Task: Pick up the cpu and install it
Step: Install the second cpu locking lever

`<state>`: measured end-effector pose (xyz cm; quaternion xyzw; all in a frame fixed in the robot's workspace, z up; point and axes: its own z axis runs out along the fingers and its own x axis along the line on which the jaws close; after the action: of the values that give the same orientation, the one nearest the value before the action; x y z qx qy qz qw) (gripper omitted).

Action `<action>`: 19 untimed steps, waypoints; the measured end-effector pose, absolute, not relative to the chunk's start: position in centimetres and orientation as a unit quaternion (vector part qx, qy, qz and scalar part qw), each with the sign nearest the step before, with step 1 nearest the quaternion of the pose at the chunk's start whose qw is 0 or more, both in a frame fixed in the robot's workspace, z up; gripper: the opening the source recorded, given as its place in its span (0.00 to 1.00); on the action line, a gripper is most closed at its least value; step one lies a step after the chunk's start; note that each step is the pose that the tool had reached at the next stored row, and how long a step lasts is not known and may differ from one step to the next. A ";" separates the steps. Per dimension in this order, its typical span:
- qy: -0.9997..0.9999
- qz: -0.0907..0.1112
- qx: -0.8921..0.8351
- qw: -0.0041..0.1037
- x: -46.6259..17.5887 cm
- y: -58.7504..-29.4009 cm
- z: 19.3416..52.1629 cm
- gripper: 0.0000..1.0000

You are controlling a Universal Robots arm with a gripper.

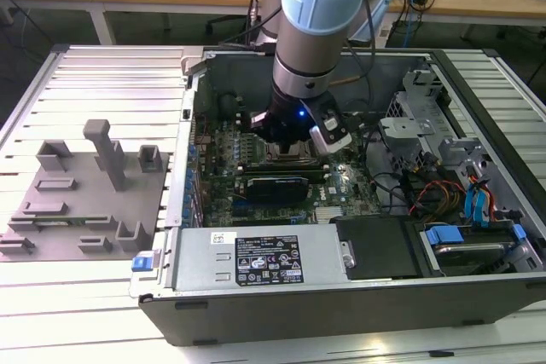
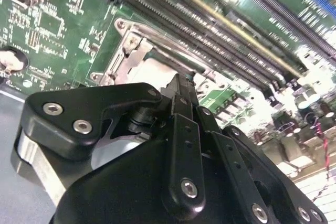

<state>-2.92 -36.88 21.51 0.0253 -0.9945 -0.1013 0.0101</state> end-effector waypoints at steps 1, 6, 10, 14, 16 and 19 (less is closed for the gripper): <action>-0.994 -0.101 0.025 0.010 -2.9 -36.7 21.5 0.11; -0.994 -0.101 0.025 0.010 -2.5 -36.5 21.5 0.11; -0.994 -0.101 0.025 0.010 -2.3 -36.3 21.5 0.11; -0.994 -0.101 0.025 0.010 -2.3 -36.2 21.9 0.11; -0.994 -0.101 0.025 0.010 -2.3 -36.2 21.9 0.11; -0.994 -0.101 0.025 0.010 -2.3 -36.2 22.0 0.11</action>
<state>-2.26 -36.20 22.02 0.0253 -0.9945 -0.1014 0.0101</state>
